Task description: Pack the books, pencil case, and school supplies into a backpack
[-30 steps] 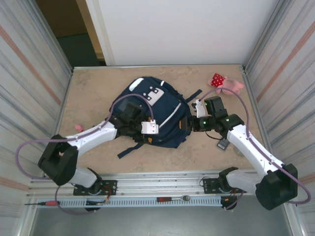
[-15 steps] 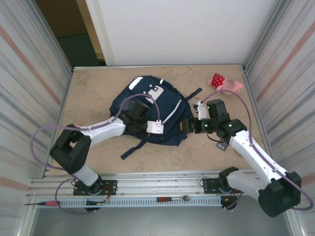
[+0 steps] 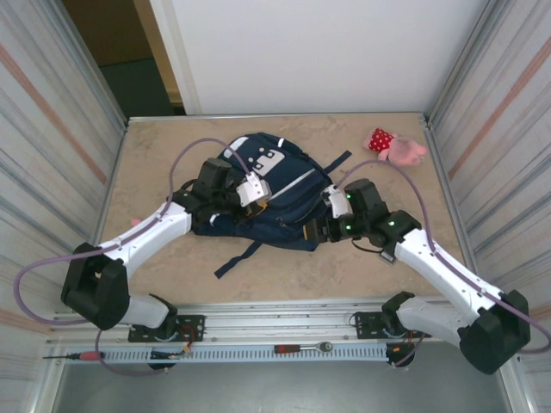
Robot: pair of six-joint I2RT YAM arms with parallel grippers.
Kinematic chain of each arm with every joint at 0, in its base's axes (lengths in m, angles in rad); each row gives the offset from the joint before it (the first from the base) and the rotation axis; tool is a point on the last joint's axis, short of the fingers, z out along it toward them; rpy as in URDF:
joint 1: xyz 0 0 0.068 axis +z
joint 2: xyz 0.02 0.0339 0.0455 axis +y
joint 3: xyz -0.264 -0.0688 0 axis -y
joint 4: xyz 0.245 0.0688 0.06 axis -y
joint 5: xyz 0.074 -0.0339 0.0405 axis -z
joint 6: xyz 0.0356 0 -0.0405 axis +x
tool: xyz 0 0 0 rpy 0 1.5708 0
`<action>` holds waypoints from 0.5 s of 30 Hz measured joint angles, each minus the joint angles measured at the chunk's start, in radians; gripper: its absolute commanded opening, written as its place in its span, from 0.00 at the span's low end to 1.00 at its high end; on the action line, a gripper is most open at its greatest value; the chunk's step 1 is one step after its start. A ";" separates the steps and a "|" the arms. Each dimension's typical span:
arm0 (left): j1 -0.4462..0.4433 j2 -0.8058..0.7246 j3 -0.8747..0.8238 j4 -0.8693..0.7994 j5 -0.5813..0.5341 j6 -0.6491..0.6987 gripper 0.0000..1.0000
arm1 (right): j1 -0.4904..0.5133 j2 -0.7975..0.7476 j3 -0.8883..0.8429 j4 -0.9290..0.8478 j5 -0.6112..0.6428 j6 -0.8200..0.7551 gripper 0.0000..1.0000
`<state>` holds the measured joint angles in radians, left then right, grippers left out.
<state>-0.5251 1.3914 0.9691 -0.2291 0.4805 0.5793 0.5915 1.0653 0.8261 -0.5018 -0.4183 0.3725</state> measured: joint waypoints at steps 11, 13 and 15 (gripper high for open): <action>0.014 0.004 0.019 0.002 0.052 -0.098 0.00 | 0.077 0.201 0.071 0.046 0.079 -0.052 0.56; 0.016 0.005 0.024 0.001 0.052 -0.116 0.00 | 0.098 0.231 0.082 0.065 0.079 -0.049 0.56; 0.017 0.008 0.032 0.000 0.051 -0.141 0.00 | 0.131 0.251 0.093 0.072 0.104 -0.016 0.56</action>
<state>-0.5083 1.3991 1.0008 -0.2287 0.5320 0.4385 0.7223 1.3163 0.9192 -0.4301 -0.3145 0.3565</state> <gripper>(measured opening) 0.046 0.557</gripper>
